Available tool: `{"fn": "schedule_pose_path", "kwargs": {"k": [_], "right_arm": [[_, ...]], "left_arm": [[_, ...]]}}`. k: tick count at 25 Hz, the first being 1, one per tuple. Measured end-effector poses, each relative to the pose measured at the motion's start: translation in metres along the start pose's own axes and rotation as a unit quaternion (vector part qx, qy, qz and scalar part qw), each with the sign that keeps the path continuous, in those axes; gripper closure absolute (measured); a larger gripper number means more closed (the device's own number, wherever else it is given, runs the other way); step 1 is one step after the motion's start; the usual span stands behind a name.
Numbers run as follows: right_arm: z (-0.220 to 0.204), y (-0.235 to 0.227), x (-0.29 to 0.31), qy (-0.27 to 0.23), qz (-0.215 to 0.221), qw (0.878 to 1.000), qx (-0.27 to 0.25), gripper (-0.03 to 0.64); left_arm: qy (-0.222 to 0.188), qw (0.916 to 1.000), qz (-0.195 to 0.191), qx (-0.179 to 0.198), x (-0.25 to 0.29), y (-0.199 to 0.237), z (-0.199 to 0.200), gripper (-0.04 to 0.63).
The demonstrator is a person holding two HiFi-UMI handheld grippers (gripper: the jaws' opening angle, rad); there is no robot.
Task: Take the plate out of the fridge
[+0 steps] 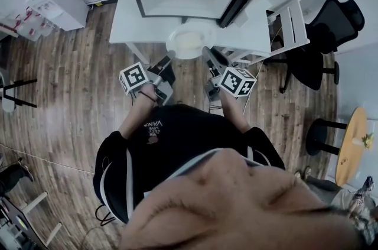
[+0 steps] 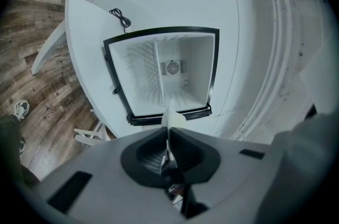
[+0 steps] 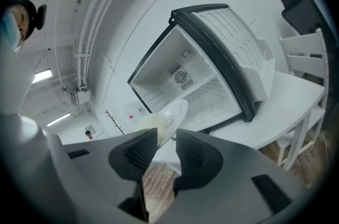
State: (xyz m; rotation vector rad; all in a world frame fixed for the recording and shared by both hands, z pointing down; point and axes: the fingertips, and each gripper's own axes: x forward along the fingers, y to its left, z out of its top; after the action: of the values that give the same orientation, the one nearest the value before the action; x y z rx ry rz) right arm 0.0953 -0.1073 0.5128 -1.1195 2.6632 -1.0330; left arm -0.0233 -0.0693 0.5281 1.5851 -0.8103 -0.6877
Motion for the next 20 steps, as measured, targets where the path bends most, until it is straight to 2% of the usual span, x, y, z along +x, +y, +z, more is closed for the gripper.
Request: {"fn": "schedule_pose_path", "kwargs": {"k": [10,20], "right_arm": [[-0.006,0.01,0.0,-0.011,-0.009,1.0,0.003,0.502],[-0.01,0.024,0.014,-0.035,-0.033,0.999,0.016,0.502]], "left_arm": [[0.015,0.9999,0.001,0.004,-0.009,-0.001,0.005,0.565],[0.052,0.9986,-0.007,0.011,-0.015,-0.005,0.028,0.565]]}}
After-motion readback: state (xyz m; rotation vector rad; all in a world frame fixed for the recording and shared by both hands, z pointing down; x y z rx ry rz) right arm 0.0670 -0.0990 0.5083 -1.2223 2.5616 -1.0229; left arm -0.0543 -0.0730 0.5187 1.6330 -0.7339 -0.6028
